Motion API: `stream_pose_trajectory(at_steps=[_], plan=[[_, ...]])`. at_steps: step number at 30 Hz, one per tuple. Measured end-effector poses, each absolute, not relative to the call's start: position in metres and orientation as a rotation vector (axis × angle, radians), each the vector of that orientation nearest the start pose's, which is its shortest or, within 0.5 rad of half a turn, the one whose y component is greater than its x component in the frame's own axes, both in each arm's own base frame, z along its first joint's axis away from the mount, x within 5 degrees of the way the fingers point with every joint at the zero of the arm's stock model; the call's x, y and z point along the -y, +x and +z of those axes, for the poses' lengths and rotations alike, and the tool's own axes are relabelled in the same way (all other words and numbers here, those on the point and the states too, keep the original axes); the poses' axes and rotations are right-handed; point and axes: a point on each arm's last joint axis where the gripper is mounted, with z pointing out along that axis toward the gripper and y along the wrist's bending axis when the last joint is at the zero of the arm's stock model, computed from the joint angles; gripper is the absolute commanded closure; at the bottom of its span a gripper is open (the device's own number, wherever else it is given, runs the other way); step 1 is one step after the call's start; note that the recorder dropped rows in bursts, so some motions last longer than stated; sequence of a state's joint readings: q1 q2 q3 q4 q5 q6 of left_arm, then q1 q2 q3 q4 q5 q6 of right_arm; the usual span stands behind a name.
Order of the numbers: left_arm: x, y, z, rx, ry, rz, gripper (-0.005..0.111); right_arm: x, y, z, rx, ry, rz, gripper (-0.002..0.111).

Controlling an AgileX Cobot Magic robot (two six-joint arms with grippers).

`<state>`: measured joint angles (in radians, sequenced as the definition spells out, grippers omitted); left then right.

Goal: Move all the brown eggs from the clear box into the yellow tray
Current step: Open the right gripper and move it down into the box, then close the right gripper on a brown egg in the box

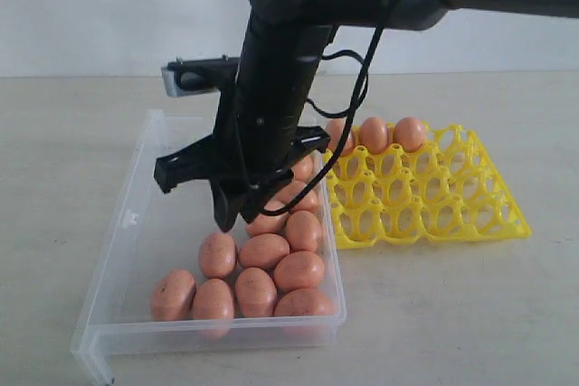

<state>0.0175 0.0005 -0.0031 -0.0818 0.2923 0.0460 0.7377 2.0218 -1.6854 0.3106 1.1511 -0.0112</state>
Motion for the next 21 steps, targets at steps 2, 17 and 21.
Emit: stream_pose_trajectory(at_steps=[2, 17, 21], plan=[[0.001, 0.055, 0.188, -1.772, -0.027, -0.032, 0.111, -0.304, 0.296, 0.226, -2.929, -0.955, 0.514, 0.033], [0.001, 0.055, 0.188, -1.772, -0.027, -0.032, 0.111, -0.323, 0.308, 0.215, -2.854, -0.665, 0.605, 0.033], [0.001, 0.055, 0.188, -1.772, -0.027, -0.032, 0.111, -0.329, 0.308, 0.201, -2.879, -0.632, 0.603, 0.033]])
